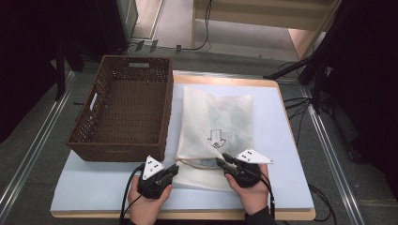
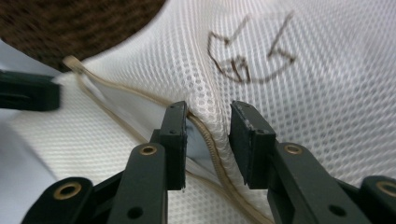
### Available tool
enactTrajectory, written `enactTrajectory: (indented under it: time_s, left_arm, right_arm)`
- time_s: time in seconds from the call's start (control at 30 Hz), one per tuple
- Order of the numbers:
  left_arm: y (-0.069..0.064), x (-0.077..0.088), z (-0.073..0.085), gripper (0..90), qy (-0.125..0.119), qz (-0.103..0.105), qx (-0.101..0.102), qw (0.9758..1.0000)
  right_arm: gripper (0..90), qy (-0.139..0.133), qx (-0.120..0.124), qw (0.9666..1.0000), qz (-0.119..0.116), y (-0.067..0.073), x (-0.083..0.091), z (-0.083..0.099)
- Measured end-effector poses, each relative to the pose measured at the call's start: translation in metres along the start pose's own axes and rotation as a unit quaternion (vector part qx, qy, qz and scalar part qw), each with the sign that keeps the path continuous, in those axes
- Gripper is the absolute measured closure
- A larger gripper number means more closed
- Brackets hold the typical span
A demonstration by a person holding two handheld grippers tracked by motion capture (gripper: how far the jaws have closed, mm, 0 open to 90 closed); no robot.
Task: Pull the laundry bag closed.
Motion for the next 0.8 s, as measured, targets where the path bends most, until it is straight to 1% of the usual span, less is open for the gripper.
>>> enactTrajectory:
  time_s: [0.07,0.13,0.17,0.23,0.3,0.33,0.4,0.47,0.53,0.57,0.6,0.63,0.7,0.73,0.8]
  left_arm:
    - [-0.001,0.000,0.000,87.6,-0.001,0.001,-0.002,1.0000]
    - [0.000,-0.001,0.000,87.6,0.002,0.002,0.000,1.0000]
    - [0.000,-0.001,0.000,87.5,0.002,0.003,0.001,1.0000]
    - [0.002,-0.001,0.000,87.5,0.002,0.001,0.004,1.0000]
    - [0.002,-0.002,0.001,87.5,0.003,0.000,0.002,1.0000]
    - [0.002,-0.002,0.001,87.4,0.004,0.000,0.002,1.0000]
    - [0.002,-0.002,0.001,87.5,0.003,0.000,0.001,1.0000]
    - [0.002,-0.001,0.001,87.5,0.003,-0.003,0.001,1.0000]
    - [0.002,-0.001,0.001,87.4,0.003,-0.007,-0.002,1.0000]
    - [0.002,-0.001,0.001,87.4,0.003,-0.012,-0.008,0.9999]
    - [0.001,-0.002,0.002,87.4,0.003,-0.017,-0.012,0.9998]
    - [0.001,-0.002,0.002,87.4,0.004,-0.019,-0.016,0.9997]
    - [0.000,-0.002,0.002,87.4,0.004,-0.017,-0.014,0.9997]
    - [0.000,-0.002,0.002,87.4,0.003,-0.016,-0.013,0.9998]
    - [0.002,-0.002,0.002,87.4,0.005,-0.015,-0.011,0.9998]
  right_arm:
    - [68.7,0.013,-0.009,0.9999,-0.002,-0.005,-0.010,0.006]
    - [68.5,0.020,-0.011,0.9997,-0.002,-0.008,-0.015,0.010]
    - [66.9,0.021,-0.014,0.9997,-0.005,-0.009,-0.016,0.011]
    - [57.2,0.015,-0.010,0.9997,-0.013,-0.007,-0.014,0.010]
    - [47.7,0.000,-0.002,0.9996,-0.030,-0.003,-0.007,0.005]
    - [44.7,-0.008,0.003,0.9993,-0.036,0.001,-0.002,0.001]
    - [43.0,-0.020,0.013,0.9990,-0.038,0.004,0.004,-0.003]
    - [42.8,-0.029,0.016,0.9986,-0.040,0.008,0.009,-0.007]
    - [42.8,-0.035,0.018,0.9986,-0.035,0.010,0.012,-0.010]
    - [42.3,-0.036,0.017,0.9987,-0.031,0.010,0.013,-0.011]
    - [41.6,-0.040,0.022,0.9988,-0.019,0.010,0.014,-0.014]
    - [41.3,-0.041,0.025,0.9988,-0.012,0.011,0.015,-0.015]
    - [41.2,-0.049,0.027,0.9982,-0.020,0.015,0.018,-0.019]
    - [41.3,-0.053,0.029,0.9980,-0.019,0.016,0.020,-0.021]
    - [43.9,-0.058,0.026,0.9977,-0.026,0.018,0.022,-0.024]
Point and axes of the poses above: each handheld gripper's, and its own axes: x roughly backward along the jaws, z roughly out of its underside, y roughly to its left, the point moved 10 cm from there along -x, roughly forward along the jaws, and after that the axes turned 12 degrees about y, right-handed, at the moved point
